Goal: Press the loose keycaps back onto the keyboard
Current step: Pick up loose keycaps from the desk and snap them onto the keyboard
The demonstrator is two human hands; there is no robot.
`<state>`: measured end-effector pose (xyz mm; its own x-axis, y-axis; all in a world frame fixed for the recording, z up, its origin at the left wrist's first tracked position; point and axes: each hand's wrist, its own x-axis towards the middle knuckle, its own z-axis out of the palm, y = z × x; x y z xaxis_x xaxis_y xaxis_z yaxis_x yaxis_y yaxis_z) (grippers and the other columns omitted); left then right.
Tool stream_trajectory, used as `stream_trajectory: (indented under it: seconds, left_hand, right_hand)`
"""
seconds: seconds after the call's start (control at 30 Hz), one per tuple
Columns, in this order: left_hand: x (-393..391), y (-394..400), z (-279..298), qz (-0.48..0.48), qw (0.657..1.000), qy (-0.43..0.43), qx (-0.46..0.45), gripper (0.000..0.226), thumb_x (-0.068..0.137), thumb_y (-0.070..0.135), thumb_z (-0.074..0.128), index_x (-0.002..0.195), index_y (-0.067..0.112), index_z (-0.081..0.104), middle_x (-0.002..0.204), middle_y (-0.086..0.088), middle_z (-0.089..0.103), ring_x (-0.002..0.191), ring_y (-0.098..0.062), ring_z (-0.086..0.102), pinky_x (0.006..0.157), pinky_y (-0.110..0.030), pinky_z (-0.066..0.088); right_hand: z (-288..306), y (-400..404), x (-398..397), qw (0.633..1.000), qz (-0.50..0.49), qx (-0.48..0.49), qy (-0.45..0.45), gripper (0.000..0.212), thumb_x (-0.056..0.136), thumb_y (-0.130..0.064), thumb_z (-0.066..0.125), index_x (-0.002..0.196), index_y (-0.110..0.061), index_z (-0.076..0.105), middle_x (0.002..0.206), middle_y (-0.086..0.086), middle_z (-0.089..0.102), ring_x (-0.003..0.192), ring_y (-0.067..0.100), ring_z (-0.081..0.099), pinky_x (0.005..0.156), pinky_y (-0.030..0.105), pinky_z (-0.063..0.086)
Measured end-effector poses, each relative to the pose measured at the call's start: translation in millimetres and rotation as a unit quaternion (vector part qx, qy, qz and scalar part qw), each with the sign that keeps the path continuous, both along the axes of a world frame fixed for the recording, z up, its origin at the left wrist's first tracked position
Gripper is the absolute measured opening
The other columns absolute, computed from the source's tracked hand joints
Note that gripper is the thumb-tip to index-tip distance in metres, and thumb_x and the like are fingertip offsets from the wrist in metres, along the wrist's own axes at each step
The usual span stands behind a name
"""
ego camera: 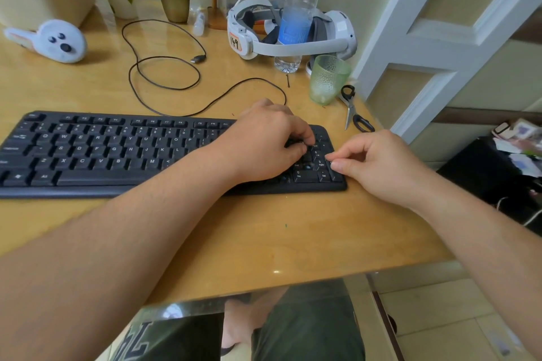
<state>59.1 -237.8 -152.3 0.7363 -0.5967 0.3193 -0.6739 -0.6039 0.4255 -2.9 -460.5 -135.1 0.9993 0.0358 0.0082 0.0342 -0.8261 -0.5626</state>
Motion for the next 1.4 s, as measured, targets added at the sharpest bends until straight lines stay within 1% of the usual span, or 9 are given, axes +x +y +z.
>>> stream_trajectory:
  seconds: [0.17, 0.27, 0.53, 0.67, 0.77, 0.97, 1.1, 1.2, 1.4]
  left_hand:
    - [0.0, -0.9, -0.8, -0.002, 1.000, 0.004, 0.005, 0.020, 0.096, 0.036, 0.065, 0.113, 0.043, 0.073, 0.105, 0.011, 0.065, 0.108, -0.022, 0.049, 0.100, -0.042, 0.044]
    - [0.7, -0.6, -1.0, -0.003, 1.000, 0.003, 0.001, 0.020, 0.096, 0.035, 0.066, 0.113, 0.042, 0.073, 0.104, 0.011, 0.065, 0.107, -0.021, 0.049, 0.101, -0.040, 0.043]
    - [4.4, 2.3, -0.5, 0.023, 0.999, 0.026, 0.008, 0.039, 0.099, 0.014, 0.054, 0.116, 0.044, 0.073, 0.107, 0.013, 0.061, 0.114, -0.024, 0.045, 0.103, -0.045, 0.042]
    - [6.4, 3.9, -0.5, 0.024, 0.999, 0.029, 0.003, 0.043, 0.097, 0.011, 0.052, 0.116, 0.044, 0.073, 0.111, 0.010, 0.064, 0.114, -0.025, 0.045, 0.104, -0.046, 0.043]
    - [8.2, 5.3, -1.3, 0.030, 0.999, 0.030, -0.001, 0.043, 0.096, 0.010, 0.053, 0.115, 0.044, 0.073, 0.112, 0.009, 0.065, 0.114, -0.025, 0.046, 0.103, -0.048, 0.044]
    - [7.3, 4.9, -0.5, 0.027, 0.999, 0.043, 0.016, 0.058, 0.089, -0.002, 0.046, 0.114, 0.043, 0.073, 0.113, 0.009, 0.066, 0.112, -0.023, 0.046, 0.102, -0.049, 0.044]
    - [11.0, 12.2, 9.8, 0.051, 0.997, 0.056, 0.008, 0.061, 0.083, -0.007, 0.044, 0.110, 0.038, 0.075, 0.111, 0.005, 0.066, 0.107, -0.021, 0.056, 0.095, -0.043, 0.050]
    - [22.7, 27.3, 20.0, 0.154, 0.986, 0.063, -0.024, 0.061, 0.081, -0.007, 0.041, 0.108, 0.036, 0.074, 0.110, 0.007, 0.066, 0.103, -0.016, 0.060, 0.089, -0.038, 0.055]
    - [35.3, 43.6, 18.7, 0.231, 0.968, 0.103, 0.011, 0.049, 0.091, 0.008, 0.043, 0.119, 0.038, 0.071, 0.120, 0.008, 0.069, 0.113, -0.019, 0.063, 0.087, -0.039, 0.056]
  right_hand:
    - [-0.5, 1.9, 6.0, 0.997, -0.040, 0.064, 0.016, 0.018, 0.082, -0.017, 0.087, 0.086, -0.032, 0.078, 0.076, -0.012, 0.071, 0.067, 0.003, 0.060, 0.070, 0.022, 0.048]
    - [5.8, 2.2, 15.2, 0.991, -0.052, 0.096, 0.082, 0.030, 0.078, -0.009, 0.089, 0.089, -0.018, 0.063, 0.077, 0.001, 0.069, 0.061, 0.009, 0.057, 0.063, 0.025, 0.049]
    - [12.6, 6.1, 40.3, 0.982, -0.047, -0.064, 0.171, 0.031, 0.078, -0.022, 0.090, 0.072, -0.017, 0.060, 0.064, 0.002, 0.059, 0.062, 0.022, 0.054, 0.064, 0.035, 0.045]
    - [19.3, -3.9, 33.5, 0.973, -0.026, 0.076, 0.217, 0.030, 0.085, -0.008, 0.082, 0.073, -0.014, 0.055, 0.049, -0.008, 0.053, 0.051, 0.008, 0.051, 0.058, 0.026, 0.042]
    - [22.8, -12.3, 28.9, 0.945, -0.028, 0.202, 0.255, 0.029, 0.087, 0.001, 0.076, 0.074, -0.013, 0.054, 0.053, -0.006, 0.056, 0.059, 0.009, 0.057, 0.069, 0.026, 0.049]
    - [15.5, -3.6, 29.2, 0.977, -0.011, 0.095, 0.192, 0.028, 0.080, -0.008, 0.086, 0.071, -0.011, 0.060, 0.048, -0.008, 0.050, 0.045, 0.005, 0.045, 0.046, 0.016, 0.039]
    - [15.3, -10.1, 32.4, 0.971, -0.006, 0.103, 0.214, 0.028, 0.080, -0.007, 0.086, 0.072, -0.011, 0.059, 0.048, -0.006, 0.049, 0.047, 0.007, 0.044, 0.050, 0.020, 0.039]
    - [19.5, -9.9, 39.9, 0.971, 0.007, 0.084, 0.225, 0.027, 0.080, -0.009, 0.086, 0.073, -0.013, 0.061, 0.048, -0.008, 0.048, 0.046, 0.008, 0.042, 0.050, 0.022, 0.037]
    - [25.8, 20.4, 90.9, 0.999, 0.032, -0.019, -0.017, 0.015, 0.087, -0.031, 0.078, 0.082, -0.024, 0.066, 0.057, -0.012, 0.056, 0.052, 0.006, 0.047, 0.061, 0.032, 0.044]
